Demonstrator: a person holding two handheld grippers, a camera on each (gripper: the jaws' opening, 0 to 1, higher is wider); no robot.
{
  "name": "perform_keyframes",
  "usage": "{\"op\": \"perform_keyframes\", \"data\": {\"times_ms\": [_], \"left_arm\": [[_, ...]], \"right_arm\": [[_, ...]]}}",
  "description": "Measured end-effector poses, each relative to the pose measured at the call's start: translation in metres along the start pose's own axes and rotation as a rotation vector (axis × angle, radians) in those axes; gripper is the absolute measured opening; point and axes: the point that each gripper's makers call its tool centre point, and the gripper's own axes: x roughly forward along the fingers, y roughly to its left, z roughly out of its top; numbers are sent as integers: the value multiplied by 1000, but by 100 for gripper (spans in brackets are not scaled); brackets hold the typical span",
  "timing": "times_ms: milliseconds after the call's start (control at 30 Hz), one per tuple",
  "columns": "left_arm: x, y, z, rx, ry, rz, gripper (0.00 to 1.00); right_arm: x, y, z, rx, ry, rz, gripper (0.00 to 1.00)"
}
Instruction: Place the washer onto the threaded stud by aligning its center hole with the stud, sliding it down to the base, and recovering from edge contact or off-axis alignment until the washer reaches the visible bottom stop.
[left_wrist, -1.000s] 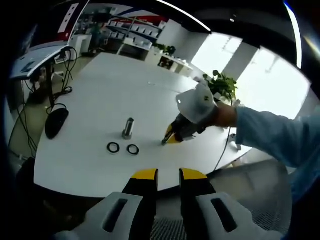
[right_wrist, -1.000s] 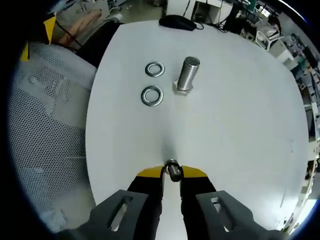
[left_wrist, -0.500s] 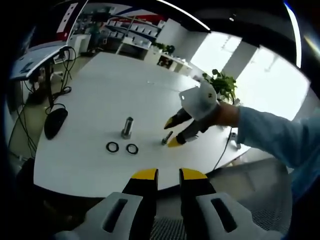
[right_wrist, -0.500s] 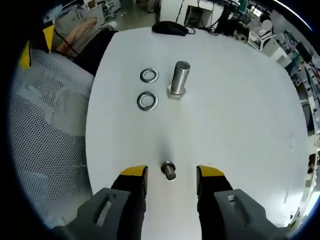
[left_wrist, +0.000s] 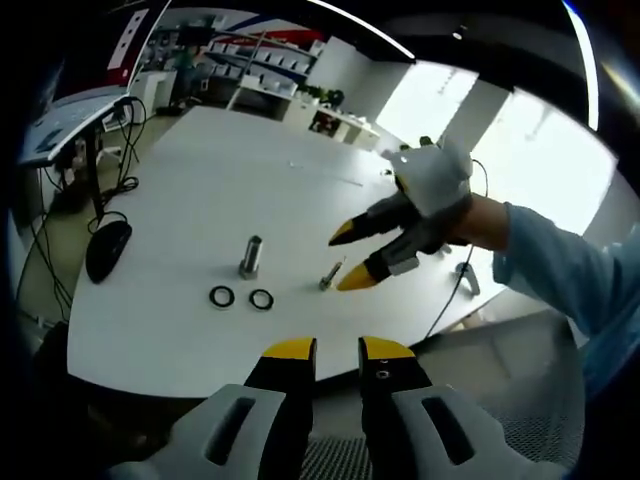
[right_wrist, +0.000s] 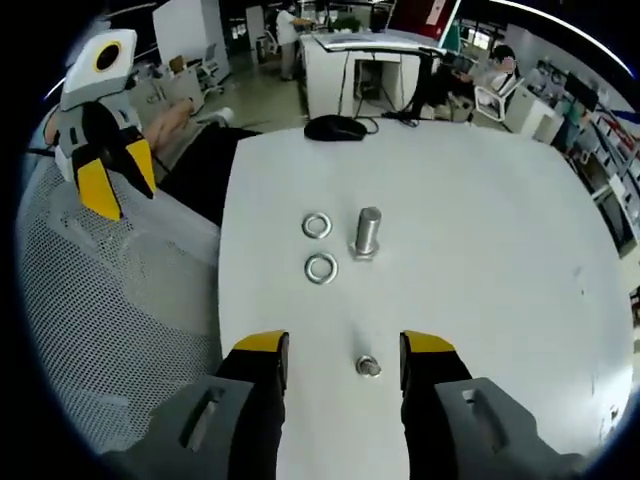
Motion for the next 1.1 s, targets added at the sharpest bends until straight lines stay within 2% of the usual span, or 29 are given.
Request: {"op": "perform_keyframes", "data": {"times_ms": [167,233,300,400,633,867,1000,1100], "left_arm": [[0,0,1,-1,-7,-2,14],[0,0,0,-3,-2,1,14],[0,4,-5,0,33,18,14],[1,0,-4,8,27,-1,12],[0,0,-6,17,37,3,14],[0,0,-7,9,40,1,14],[1,0,-7,6,40,-1,14],[1,-1,-6,4,37,-4,14]], "right_arm": [[12,14,13,-15,1,27,50],[18,19,17,-36,10,41,48],[23,24,21,-54,21,50,46],[32,27,23,-72,42,59,46],[64,20,18,-143,149,64,43],[88,20,15,-194,204,86,40],[97,15,17,-208,215,83,37],[100,16,19,-212,228,106,34]]}}
